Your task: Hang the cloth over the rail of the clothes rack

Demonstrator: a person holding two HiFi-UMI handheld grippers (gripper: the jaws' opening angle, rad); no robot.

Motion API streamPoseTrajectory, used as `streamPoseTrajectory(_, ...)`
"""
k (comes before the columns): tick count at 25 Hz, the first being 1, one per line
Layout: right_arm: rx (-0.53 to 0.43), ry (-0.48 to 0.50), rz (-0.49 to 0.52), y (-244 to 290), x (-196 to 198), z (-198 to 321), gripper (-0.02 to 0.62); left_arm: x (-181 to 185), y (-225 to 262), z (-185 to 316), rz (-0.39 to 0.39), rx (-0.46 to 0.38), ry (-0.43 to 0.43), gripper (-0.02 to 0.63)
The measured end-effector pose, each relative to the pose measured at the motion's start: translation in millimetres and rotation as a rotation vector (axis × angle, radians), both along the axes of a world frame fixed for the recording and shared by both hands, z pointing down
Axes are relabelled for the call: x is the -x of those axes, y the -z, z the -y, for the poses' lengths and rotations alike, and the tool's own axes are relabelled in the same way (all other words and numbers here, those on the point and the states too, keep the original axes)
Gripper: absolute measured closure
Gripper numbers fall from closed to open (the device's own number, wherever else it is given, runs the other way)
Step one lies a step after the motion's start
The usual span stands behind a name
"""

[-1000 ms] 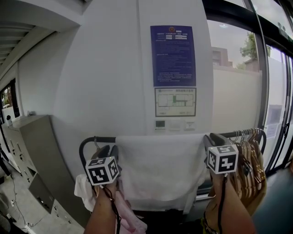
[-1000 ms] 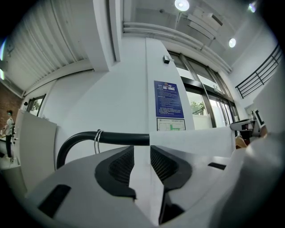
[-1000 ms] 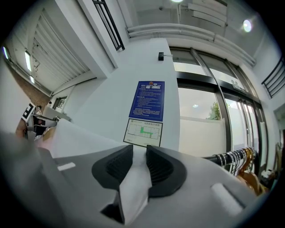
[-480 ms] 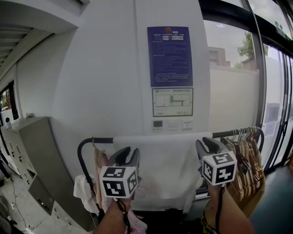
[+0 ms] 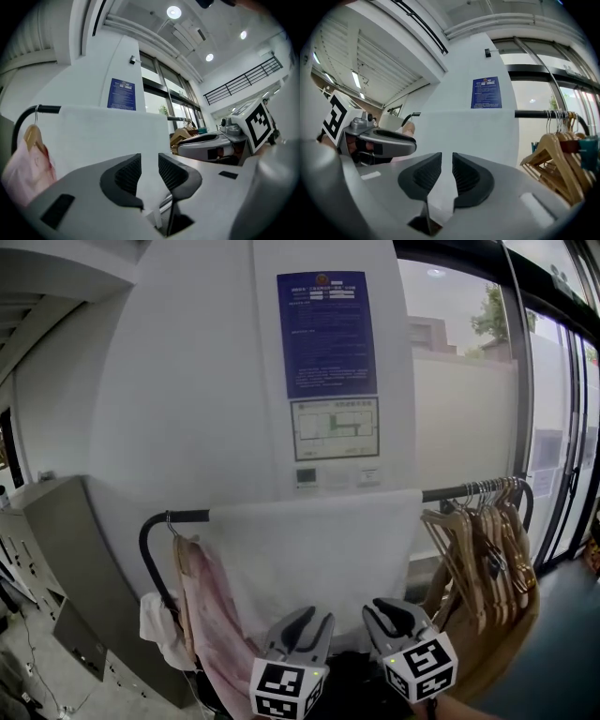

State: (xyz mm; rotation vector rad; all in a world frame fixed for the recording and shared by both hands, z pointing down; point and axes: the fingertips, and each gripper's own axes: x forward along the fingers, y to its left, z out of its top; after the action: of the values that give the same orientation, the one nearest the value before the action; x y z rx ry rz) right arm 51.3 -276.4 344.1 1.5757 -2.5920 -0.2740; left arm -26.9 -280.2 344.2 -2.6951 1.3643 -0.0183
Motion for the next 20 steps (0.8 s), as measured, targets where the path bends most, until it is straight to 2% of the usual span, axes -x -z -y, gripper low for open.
streamPoseTrajectory(5,0.033,0.055,0.013,-38.9,16.1,-23.2,0.592,-5.7,-39.9,-16.5,-0.009,0.053,-0.028,0.502)
streamPoseTrajectory(11,0.058,0.073,0.026,-53.7,21.6,-23.6,0.594,-4.1,-62.0,-14.7,-0.016,0.096,-0.014,0.501)
streamPoseTrajectory(20,0.051,0.079,0.038,-49.3,23.8,-23.4,0.594,-6.5,-62.8,-16.7,-0.014,0.095,-0.013,0.502)
